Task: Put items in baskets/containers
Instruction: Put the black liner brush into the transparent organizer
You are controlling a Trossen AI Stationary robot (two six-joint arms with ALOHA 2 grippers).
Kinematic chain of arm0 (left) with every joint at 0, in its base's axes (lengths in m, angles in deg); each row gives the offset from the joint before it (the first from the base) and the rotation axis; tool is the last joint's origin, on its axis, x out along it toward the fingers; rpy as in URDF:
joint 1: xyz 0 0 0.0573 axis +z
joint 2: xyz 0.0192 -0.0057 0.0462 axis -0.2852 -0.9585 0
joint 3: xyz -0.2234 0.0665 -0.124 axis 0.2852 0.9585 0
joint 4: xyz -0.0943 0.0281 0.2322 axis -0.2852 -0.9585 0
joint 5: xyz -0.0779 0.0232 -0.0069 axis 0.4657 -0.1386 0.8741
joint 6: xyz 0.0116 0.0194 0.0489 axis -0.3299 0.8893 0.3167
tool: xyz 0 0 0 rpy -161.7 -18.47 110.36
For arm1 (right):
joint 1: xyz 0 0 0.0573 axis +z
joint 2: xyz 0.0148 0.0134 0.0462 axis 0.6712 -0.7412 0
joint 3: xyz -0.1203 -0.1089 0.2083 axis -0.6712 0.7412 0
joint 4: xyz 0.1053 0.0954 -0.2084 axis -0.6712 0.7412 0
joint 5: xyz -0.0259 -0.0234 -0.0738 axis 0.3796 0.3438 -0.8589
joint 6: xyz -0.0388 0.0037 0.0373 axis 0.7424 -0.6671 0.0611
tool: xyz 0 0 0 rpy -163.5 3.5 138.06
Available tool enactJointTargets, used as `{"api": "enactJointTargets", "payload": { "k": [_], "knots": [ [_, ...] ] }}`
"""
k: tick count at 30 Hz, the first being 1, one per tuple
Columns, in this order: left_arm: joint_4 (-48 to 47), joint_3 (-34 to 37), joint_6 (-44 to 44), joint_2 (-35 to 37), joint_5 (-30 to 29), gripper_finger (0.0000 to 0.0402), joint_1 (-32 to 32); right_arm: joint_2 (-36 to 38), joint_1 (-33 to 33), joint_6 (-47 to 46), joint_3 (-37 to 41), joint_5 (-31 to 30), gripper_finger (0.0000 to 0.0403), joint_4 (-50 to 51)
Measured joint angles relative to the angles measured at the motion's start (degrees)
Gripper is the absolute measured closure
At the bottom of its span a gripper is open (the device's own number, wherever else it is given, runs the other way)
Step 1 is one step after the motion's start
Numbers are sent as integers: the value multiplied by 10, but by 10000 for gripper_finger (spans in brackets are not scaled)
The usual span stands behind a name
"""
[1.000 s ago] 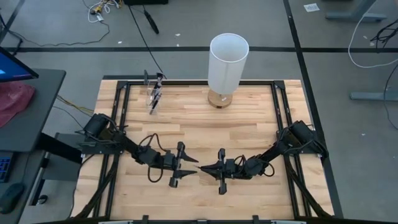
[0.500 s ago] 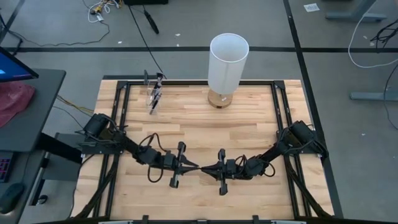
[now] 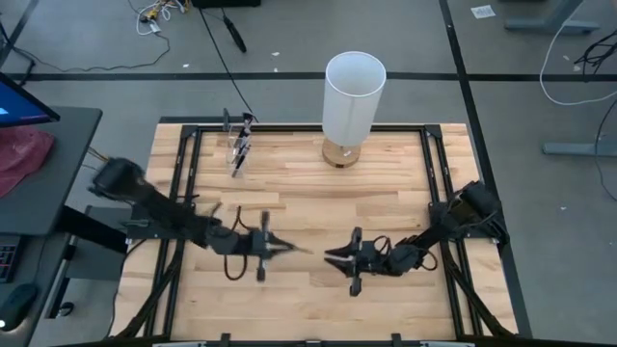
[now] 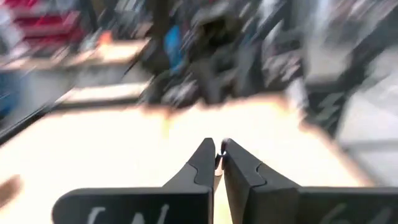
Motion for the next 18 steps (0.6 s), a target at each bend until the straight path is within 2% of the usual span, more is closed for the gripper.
{"api": "enactJointTargets", "payload": {
  "k": [5,7,10,14,17,18],
  "knots": [
    [-455,-43,-78,208,-106,388,29,34,7,-40,55,-76,288,24],
    [-617,-86,-111,271,-118,388,59,34,4,-51,66,-87,283,28],
    [-810,-167,-139,329,-119,388,124,29,-6,-62,68,-89,282,45],
    [-983,-281,-115,342,-112,388,235,28,-24,-89,62,-88,287,89],
    [-1030,-331,-51,336,-102,388,328,28,-35,-96,56,-85,290,104],
    [-1032,-337,-25,333,-81,388,361,28,-37,-96,55,-82,291,105]
  ]
}}
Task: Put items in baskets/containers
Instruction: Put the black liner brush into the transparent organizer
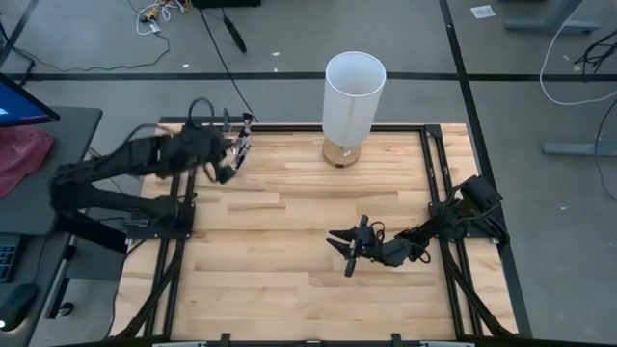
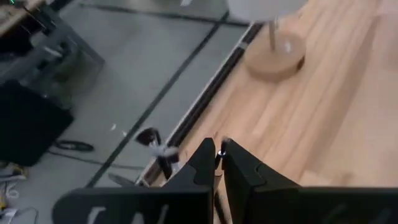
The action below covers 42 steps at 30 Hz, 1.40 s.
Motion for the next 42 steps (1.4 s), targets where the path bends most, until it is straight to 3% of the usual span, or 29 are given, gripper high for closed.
{"api": "enactJointTargets", "payload": {
  "k": [3,9,16,20,33,42],
  "knots": [
    [18,8,72,-2,98,388,106,0,-4,0,-3,0,292,1],
    [118,87,162,-24,239,388,301,0,1,-2,-15,16,291,1],
    [282,192,198,-68,325,387,417,0,16,-14,-31,34,291,2],
    [315,223,204,-103,358,388,449,0,20,-14,-38,34,291,5],
    [332,223,200,-222,364,374,457,0,18,-14,-38,34,291,6],
    [268,181,196,-220,364,295,454,0,18,-14,-38,23,291,6]
  ]
}}
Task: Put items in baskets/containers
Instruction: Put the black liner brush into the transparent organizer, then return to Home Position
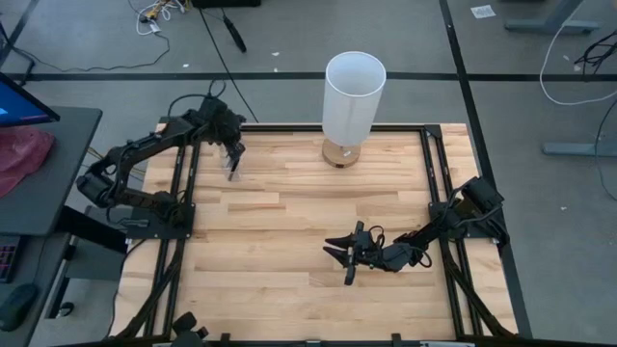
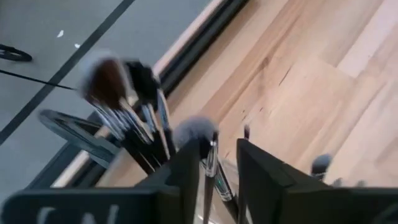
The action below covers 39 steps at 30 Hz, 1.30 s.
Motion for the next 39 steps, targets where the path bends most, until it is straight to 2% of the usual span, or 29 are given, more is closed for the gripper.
{"api": "enactJointTargets", "payload": {
  "k": [5,8,12,15,20,23,27,30,34,39],
  "knots": [
    [-101,-87,-4,1,1,255,-5,9,0,-3,7,0,291,3],
    [-146,-134,-19,11,1,247,-18,39,-6,-27,30,38,295,13],
    [-132,-136,-55,72,14,263,-71,108,-21,-71,78,119,309,49],
    [-99,-102,-93,136,24,291,-139,175,-35,-92,117,174,324,95],
    [39,-1,-177,246,8,345,-285,292,-79,-91,162,271,364,226],
    [119,66,-215,297,-36,374,-370,358,-110,-70,197,325,393,267],
    [186,136,-229,340,-113,397,-459,453,-157,-60,269,383,394,259],
    [203,164,-252,353,-170,392,-500,523,-191,-77,327,389,397,242],
    [204,187,-264,358,-193,387,-527,587,-226,-63,334,407,400,321],
    [239,232,-280,375,-183,398,-531,644,-280,-19,333,519,401,389]
  ]
}}
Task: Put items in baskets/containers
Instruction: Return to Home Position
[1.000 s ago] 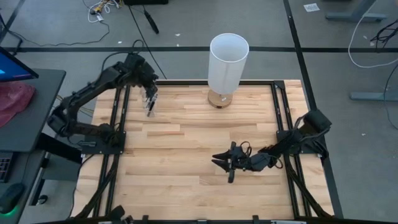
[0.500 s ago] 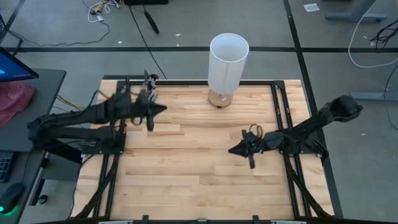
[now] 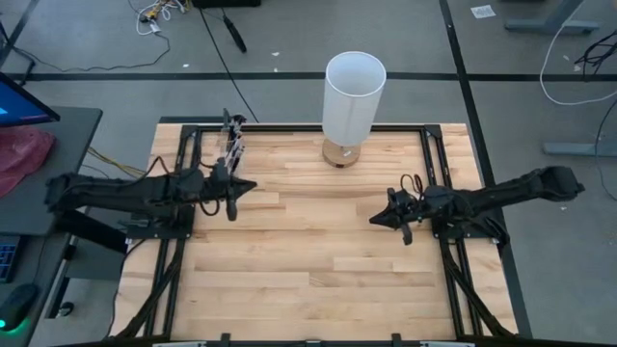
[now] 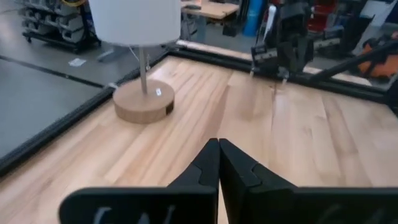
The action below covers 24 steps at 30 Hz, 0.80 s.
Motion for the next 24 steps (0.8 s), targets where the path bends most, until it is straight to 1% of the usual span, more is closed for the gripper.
{"api": "enactJointTargets", "payload": {
  "k": [3,6,11,16,19,20,22,24],
  "knots": [
    [10,28,-10,30,4,396,0,39,-36,9,0,60,401,51],
    [14,62,-13,80,5,398,0,78,-68,31,0,94,401,95],
    [28,130,-28,190,23,398,0,151,-116,50,0,121,401,173],
    [29,192,-27,305,59,399,0,200,-143,56,0,198,401,195],
    [28,220,-26,365,66,399,0,227,-160,53,0,216,401,232],
    [26,228,-26,380,69,400,0,238,-167,53,0,216,401,249],
    [25,230,-22,379,78,400,0,258,-182,51,0,217,401,274],
    [23,230,-12,375,87,400,0,273,-196,49,-1,223,401,271]
  ]
}}
